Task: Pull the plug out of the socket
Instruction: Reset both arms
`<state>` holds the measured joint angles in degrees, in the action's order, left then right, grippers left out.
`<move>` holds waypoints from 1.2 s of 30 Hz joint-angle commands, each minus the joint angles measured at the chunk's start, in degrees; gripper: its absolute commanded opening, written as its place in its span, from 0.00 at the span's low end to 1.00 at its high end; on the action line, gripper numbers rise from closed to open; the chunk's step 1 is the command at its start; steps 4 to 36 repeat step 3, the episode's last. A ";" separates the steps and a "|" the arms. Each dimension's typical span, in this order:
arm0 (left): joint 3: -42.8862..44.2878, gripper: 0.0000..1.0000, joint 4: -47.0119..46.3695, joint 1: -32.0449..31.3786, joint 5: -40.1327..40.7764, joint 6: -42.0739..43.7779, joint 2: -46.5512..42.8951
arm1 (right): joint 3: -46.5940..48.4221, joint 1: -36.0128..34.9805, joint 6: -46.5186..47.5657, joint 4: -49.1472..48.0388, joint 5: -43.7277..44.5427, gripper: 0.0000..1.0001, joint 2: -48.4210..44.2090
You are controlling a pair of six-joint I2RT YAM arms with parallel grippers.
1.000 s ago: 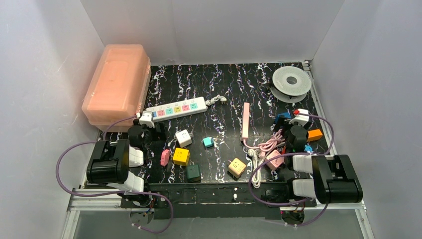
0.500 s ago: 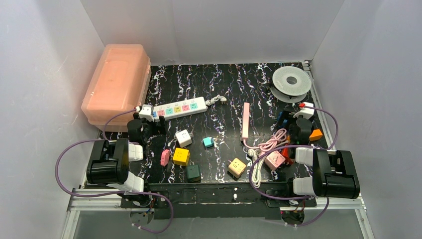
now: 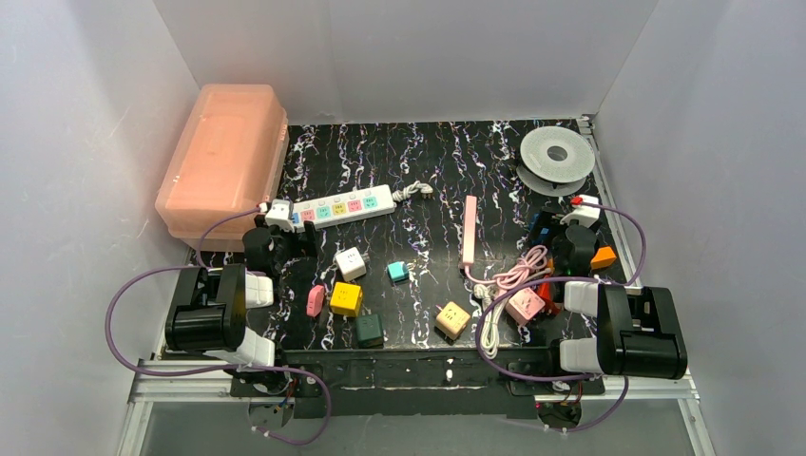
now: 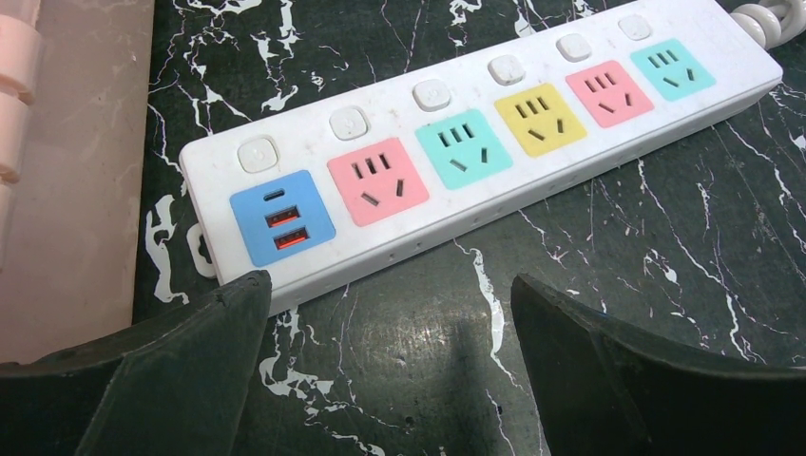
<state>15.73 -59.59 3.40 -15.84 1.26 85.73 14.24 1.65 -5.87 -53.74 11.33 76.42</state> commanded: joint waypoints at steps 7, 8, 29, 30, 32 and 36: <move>0.73 0.98 0.64 0.49 0.69 0.23 -0.64 | 0.18 0.09 0.04 -2.78 -0.34 0.95 -0.75; 0.73 0.98 0.64 0.49 0.69 0.23 -0.64 | 0.18 0.09 0.04 -2.78 -0.34 0.95 -0.75; 0.73 0.98 0.64 0.49 0.69 0.23 -0.64 | 0.18 0.09 0.04 -2.78 -0.34 0.95 -0.75; 0.73 0.98 0.64 0.49 0.69 0.23 -0.64 | 0.18 0.09 0.04 -2.78 -0.34 0.95 -0.75; 0.73 0.98 0.64 0.49 0.69 0.23 -0.64 | 0.18 0.09 0.04 -2.78 -0.34 0.95 -0.75; 0.73 0.98 0.64 0.49 0.69 0.23 -0.64 | 0.18 0.09 0.04 -2.78 -0.34 0.95 -0.75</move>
